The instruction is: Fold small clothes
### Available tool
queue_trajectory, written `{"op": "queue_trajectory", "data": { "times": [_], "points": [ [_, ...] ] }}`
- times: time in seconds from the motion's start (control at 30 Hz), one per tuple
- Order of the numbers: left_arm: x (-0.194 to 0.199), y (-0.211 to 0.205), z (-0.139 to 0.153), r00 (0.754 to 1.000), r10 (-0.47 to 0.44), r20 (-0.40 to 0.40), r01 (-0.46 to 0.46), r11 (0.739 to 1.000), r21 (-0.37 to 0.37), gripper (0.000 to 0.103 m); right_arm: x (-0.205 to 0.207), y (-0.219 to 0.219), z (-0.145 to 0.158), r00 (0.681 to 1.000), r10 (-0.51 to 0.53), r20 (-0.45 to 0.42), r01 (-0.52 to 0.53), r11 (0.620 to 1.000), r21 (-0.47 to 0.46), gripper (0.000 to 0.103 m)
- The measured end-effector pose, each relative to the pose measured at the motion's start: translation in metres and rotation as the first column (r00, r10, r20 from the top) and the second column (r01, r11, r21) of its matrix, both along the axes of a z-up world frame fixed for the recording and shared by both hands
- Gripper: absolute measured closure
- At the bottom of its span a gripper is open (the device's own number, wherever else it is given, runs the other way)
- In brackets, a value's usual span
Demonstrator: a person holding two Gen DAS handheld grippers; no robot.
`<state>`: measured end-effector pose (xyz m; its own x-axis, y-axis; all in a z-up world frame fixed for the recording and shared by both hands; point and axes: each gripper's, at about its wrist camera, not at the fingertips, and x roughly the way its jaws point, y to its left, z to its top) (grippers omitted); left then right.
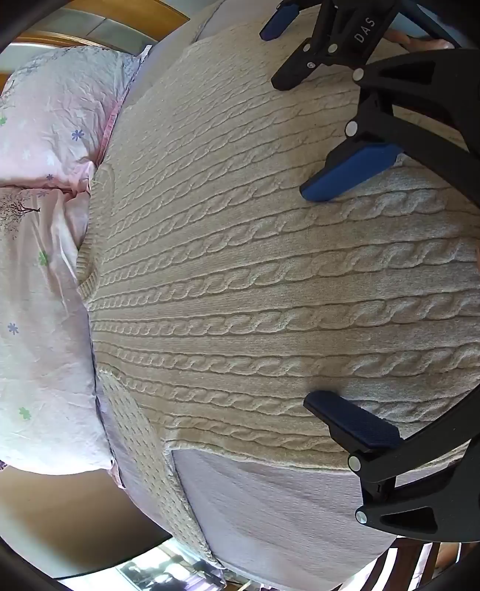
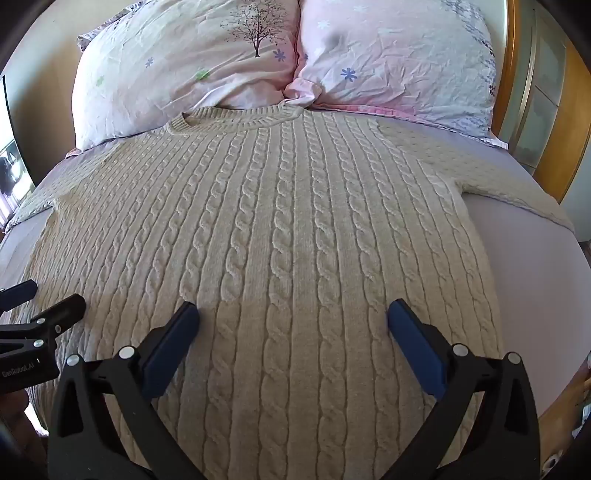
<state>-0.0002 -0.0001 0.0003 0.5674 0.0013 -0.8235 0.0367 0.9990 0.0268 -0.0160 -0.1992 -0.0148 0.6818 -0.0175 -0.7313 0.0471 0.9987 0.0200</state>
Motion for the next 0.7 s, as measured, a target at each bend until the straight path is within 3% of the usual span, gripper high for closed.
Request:
{"op": "queue_trajectory", "data": {
  "times": [0.7],
  "points": [
    [0.0, 0.0001, 0.0003, 1.0, 0.0, 0.005, 0.0, 1.0, -0.001, 0.001, -0.0002, -0.001, 0.0001, 1.0, 0.0, 0.004, 0.0, 1.0, 0.0, 0.002]
  ]
}}
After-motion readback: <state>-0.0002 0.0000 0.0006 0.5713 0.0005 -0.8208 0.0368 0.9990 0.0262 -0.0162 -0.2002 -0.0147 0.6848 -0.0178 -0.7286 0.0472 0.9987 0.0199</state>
